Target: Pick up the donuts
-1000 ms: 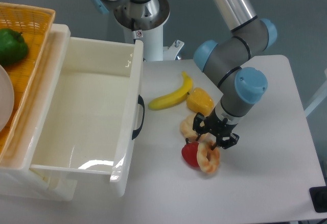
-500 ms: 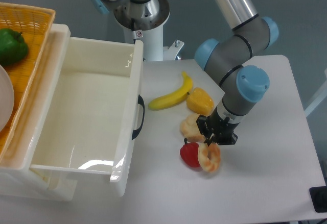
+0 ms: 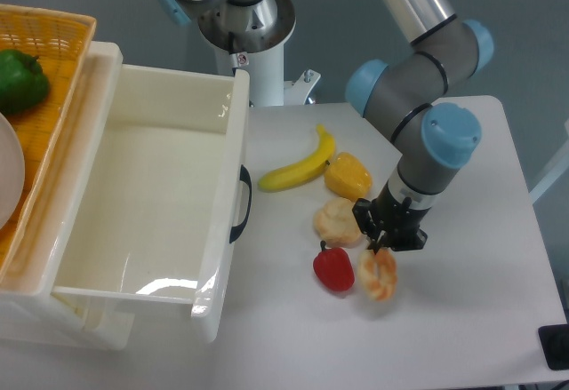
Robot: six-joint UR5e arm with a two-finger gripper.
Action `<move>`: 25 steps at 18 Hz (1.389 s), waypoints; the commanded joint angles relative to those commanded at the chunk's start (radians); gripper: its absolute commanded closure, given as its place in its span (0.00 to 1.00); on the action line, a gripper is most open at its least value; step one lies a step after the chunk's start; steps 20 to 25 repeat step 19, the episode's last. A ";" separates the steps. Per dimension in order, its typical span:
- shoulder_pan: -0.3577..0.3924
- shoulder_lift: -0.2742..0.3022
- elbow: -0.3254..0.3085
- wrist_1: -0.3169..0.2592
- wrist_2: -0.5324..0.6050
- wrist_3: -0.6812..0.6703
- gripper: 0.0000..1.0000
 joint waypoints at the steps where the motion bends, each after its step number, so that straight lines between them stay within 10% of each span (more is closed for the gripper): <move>1: 0.000 -0.002 0.014 -0.002 0.034 0.002 1.00; 14: 0.072 -0.057 0.272 -0.264 0.161 0.342 1.00; 25: 0.069 -0.049 0.275 -0.285 0.241 0.408 1.00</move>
